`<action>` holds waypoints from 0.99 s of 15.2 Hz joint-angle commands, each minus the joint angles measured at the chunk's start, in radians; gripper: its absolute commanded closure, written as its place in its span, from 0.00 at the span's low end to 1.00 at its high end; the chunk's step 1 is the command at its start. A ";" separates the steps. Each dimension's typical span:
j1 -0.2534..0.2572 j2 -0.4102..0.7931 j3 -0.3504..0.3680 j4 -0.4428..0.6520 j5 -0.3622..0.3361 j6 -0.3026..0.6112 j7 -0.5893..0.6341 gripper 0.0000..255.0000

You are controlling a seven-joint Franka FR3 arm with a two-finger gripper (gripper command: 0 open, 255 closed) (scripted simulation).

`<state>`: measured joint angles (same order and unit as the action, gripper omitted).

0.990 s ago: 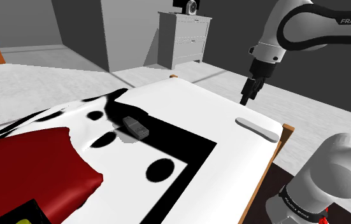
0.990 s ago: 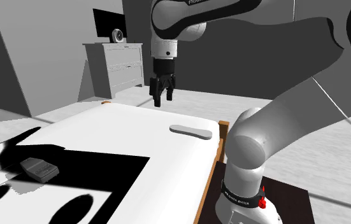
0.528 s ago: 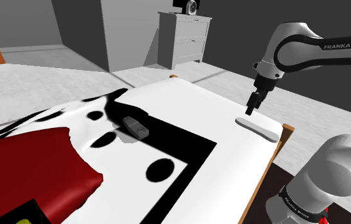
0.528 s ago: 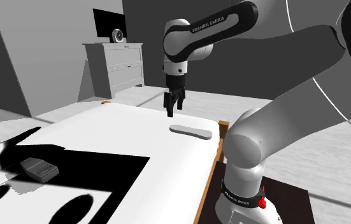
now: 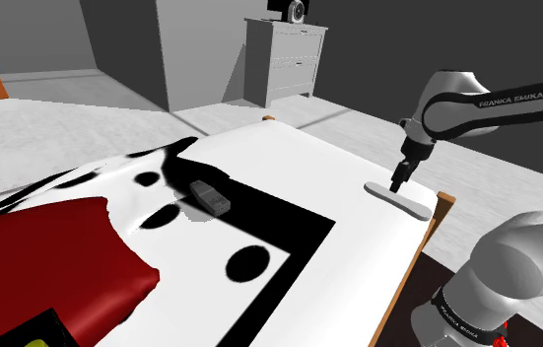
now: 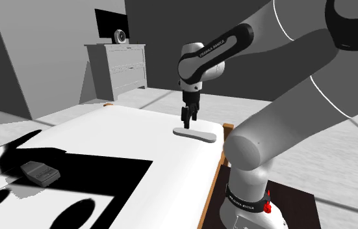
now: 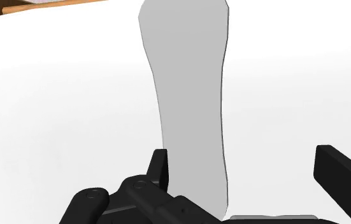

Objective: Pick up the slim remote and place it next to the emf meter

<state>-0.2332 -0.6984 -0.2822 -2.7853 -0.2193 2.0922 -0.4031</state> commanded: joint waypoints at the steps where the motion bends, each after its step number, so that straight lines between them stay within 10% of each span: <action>1: -0.026 0.045 -0.039 -0.016 -0.036 0.066 -0.034 0.00; 15: -0.038 0.152 -0.082 -0.075 -0.069 0.234 -0.047 0.00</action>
<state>-0.2712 -0.5466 -0.3643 -2.8605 -0.2881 2.3260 -0.4497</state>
